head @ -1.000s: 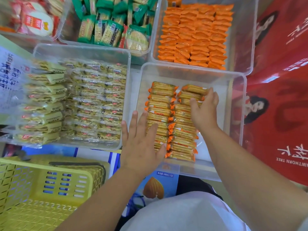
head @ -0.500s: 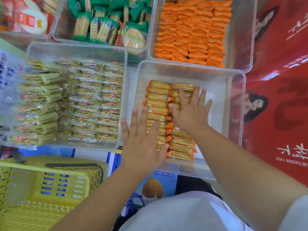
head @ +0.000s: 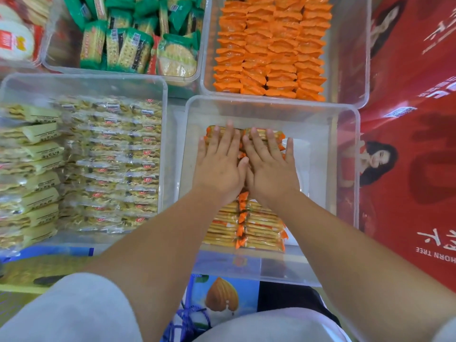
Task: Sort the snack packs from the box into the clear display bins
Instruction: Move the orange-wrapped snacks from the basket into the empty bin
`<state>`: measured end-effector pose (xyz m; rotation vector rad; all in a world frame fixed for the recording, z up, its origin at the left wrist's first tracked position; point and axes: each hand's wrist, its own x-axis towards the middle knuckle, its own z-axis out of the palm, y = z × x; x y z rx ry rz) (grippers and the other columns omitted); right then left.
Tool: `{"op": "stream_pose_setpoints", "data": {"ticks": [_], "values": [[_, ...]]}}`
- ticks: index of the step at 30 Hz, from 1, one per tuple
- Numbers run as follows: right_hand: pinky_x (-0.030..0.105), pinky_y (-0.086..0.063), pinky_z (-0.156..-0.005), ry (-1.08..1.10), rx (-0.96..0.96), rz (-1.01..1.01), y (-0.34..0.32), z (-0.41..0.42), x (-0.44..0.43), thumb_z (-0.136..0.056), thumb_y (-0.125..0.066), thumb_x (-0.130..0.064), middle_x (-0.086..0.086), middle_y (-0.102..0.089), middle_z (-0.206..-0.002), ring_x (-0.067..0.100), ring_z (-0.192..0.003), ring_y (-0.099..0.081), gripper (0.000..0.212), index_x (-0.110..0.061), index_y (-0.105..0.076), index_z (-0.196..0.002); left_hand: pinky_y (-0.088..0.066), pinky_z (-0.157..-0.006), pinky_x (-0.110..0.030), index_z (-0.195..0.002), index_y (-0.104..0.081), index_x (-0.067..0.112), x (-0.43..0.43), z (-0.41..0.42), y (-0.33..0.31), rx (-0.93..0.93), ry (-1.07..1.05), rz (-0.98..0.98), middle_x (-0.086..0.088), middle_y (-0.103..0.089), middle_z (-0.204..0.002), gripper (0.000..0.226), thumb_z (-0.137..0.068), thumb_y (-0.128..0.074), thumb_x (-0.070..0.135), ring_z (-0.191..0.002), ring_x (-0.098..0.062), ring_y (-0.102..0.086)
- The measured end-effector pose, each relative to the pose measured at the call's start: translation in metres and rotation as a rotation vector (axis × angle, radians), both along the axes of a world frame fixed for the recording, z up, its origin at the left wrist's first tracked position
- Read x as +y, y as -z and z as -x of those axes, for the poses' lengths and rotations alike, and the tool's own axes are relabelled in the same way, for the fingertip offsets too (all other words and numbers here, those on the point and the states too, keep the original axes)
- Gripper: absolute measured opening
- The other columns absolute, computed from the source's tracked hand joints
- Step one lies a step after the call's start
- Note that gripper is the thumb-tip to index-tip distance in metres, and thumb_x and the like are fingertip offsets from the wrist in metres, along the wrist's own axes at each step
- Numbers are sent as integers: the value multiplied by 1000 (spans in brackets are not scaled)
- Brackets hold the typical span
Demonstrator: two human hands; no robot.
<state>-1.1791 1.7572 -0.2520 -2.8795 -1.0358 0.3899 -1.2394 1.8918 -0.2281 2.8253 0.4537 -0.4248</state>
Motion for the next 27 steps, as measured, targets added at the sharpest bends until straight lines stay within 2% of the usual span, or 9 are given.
{"op": "stream_pose_setpoints", "data": {"ticks": [4,9,11,14,18,20,24,27], "values": [[58,9,-122,-9,-3,-3,2,-1,-2,-105,-13,-44,-9,6,-169,21,-155,14,58,-31,-1,-161,15,-126,-45,-163,9,18,-4,2,15,21,-46,0,-5,19,-171,81,-95,5,61,-156,-23,23],[58,9,-122,-30,44,-81,-5,-4,-8,-106,-22,-38,-5,3,-170,21,-155,14,59,-27,-7,-162,16,-126,-44,-161,12,12,-8,1,23,-3,-102,-4,-12,21,-170,87,-94,4,67,-156,-25,23],[57,9,-122,65,41,-139,-9,-1,-14,-104,-23,-40,-2,1,-170,21,-155,12,61,-22,-11,-162,18,-125,-43,-161,12,11,-8,3,26,-14,-102,-9,-12,21,-170,87,-95,4,67,-156,-25,23],[53,13,-123,296,79,-161,-14,8,-18,-103,-14,-47,-1,11,-169,21,-154,19,65,-21,-3,-162,22,-123,-41,-162,11,12,-10,3,29,-38,-102,-28,-12,20,-170,84,-98,0,65,-156,-26,22],[57,13,-121,175,168,28,-12,17,-15,-99,0,-57,-8,26,-165,20,-149,33,67,-30,10,-160,17,-125,-44,-161,15,13,-12,2,31,-37,-113,-69,-12,22,-170,78,-101,-2,61,-156,-27,23],[57,14,-121,152,187,36,-11,16,-15,-99,1,-61,-10,28,-164,19,-147,37,69,-31,13,-159,15,-126,-46,-159,18,14,-12,1,28,-10,-106,-62,-12,24,-169,74,-103,-4,58,-155,-27,25],[55,8,-123,178,316,-100,-22,9,-22,-103,-16,-61,-12,23,-166,18,-150,31,69,-31,5,-161,12,-127,-48,-162,12,13,-9,-5,1,116,-84,22,-14,23,-169,76,-105,-13,56,-156,-29,23],[49,2,-123,318,410,-295,-36,17,-31,-104,-33,-54,-5,23,-167,20,-153,23,74,-27,6,-161,10,-126,-47,-164,-1,12,-9,12,-35,22,-3,48,-13,10,-172,72,-107,-23,50,-159,-29,12]]}}
